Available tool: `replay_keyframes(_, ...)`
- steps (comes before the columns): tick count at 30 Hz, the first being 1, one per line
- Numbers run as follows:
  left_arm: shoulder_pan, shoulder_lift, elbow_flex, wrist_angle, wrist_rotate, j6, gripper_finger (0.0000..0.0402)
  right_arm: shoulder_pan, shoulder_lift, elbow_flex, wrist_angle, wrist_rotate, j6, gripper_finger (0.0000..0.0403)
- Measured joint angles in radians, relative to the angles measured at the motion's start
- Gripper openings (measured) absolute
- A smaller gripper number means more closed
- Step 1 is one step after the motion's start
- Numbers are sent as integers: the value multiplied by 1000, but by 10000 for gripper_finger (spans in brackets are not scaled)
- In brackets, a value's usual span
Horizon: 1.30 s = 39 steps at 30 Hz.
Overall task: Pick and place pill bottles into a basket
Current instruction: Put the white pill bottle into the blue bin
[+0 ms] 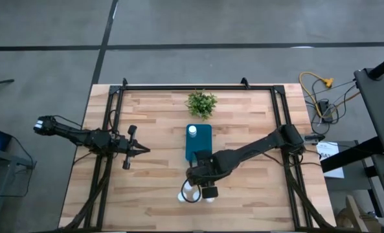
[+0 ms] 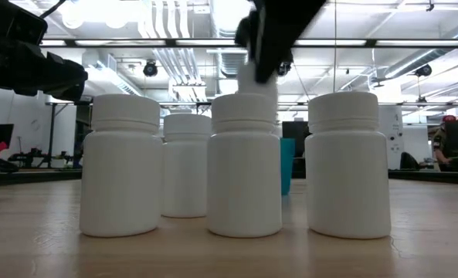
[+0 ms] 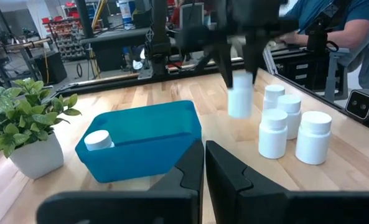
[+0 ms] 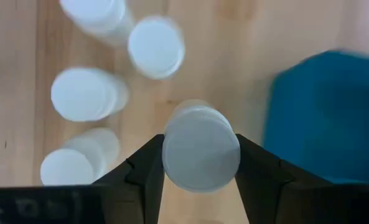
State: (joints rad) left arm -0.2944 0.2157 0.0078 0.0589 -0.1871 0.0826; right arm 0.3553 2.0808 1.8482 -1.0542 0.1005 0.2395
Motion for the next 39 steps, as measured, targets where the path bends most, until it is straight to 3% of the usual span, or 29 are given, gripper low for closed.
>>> replay_keyframes(10, 0, 0, 0, 0, 0, -1, 0, -20, -7, 304, -273, 157, -35, 148)
replay_keyframes(18, 0, 0, 0, -1, 2, -1, 0, -102, -15, 311, -317, 157, -36, 148)
replay_keyframes(27, 0, 0, 0, 0, 22, -1, 0, -189, -88, 164, -274, 161, -65, 148)
replay_keyframes(35, 0, 0, 0, 0, 28, -1, 0, -245, -317, -156, -37, 151, -68, 148)
replay_keyframes(39, 0, -2, 0, 0, 28, -1, 0, -288, -456, -335, 110, 66, -68, 148)
